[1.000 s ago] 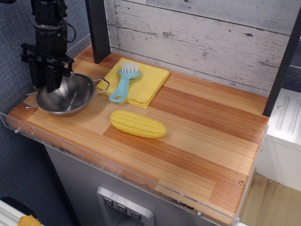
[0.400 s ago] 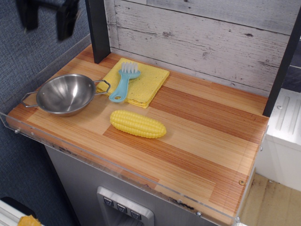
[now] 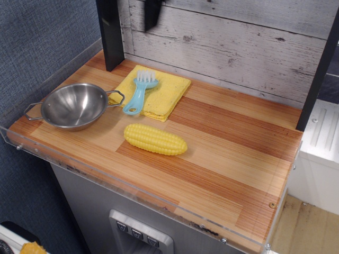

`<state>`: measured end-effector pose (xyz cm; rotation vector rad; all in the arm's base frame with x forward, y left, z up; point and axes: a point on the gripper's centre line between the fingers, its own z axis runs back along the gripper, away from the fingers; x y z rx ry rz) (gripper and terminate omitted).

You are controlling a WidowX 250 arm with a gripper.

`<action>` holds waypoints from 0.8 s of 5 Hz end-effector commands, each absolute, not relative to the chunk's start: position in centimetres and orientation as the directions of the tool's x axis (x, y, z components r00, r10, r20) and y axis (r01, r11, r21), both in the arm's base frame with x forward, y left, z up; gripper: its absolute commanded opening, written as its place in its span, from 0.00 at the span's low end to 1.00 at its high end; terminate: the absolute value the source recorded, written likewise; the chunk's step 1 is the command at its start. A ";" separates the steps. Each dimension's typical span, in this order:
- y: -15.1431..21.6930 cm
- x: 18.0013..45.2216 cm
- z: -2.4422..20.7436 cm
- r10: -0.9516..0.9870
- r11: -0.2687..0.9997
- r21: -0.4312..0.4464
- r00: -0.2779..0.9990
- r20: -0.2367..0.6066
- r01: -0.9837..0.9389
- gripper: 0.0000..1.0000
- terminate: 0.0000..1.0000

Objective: Move the bowl to the bottom left corner of the table.

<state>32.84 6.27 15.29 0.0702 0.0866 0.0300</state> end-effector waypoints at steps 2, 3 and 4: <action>2.5 31.5 13.6 0.069 0.997 0.043 0.997 0.029 -0.070 1.00 0.00; 2.6 31.6 13.5 0.120 0.991 0.056 0.991 0.052 -0.123 1.00 0.00; 2.7 31.9 13.1 0.114 0.992 0.040 0.992 0.053 -0.116 1.00 0.00</action>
